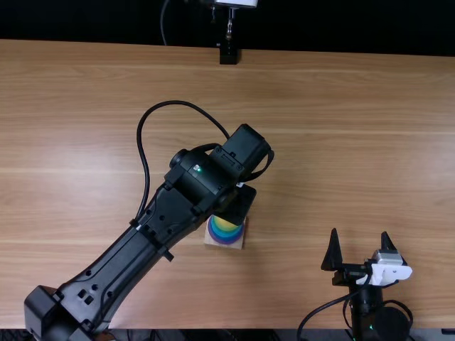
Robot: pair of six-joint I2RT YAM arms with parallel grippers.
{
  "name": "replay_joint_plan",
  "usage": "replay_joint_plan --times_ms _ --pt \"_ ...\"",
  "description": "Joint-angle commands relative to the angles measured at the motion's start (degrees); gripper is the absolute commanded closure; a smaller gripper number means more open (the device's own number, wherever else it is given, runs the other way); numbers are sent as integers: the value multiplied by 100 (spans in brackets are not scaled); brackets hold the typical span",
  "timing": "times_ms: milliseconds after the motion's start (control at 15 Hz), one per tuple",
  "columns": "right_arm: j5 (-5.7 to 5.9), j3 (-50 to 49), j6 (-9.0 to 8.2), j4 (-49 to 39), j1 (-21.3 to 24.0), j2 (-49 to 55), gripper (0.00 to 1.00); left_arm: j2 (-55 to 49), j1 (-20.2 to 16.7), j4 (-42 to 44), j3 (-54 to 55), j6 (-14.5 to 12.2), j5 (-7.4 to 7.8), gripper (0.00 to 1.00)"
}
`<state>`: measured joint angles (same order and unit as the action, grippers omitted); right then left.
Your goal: Build the Hanoi tower: stack the rings onto the peg from bottom to top in this color order: purple, dark blue, light blue, dark green, light green, yellow, orange.
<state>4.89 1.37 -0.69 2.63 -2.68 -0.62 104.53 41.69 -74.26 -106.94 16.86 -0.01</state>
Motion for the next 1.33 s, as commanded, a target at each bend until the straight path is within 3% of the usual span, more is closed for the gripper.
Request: replay_joint_plan --times_ms 0,933,1000,1133,1267 --pt "-35 -49 6 -15 57 62 0 67 102 -10 -196 107 -73 100" --pt "-46 -49 6 -15 57 62 0 -3 146 -10 252 233 -62 100" --pt "-35 -49 16 -15 57 62 0 -3 146 -10 261 223 -41 73" --pt "-46 -49 6 -15 57 62 0 -3 137 -10 287 223 1 0" --pt "-35 -49 16 -15 57 62 0 -12 120 75 489 223 22 0"
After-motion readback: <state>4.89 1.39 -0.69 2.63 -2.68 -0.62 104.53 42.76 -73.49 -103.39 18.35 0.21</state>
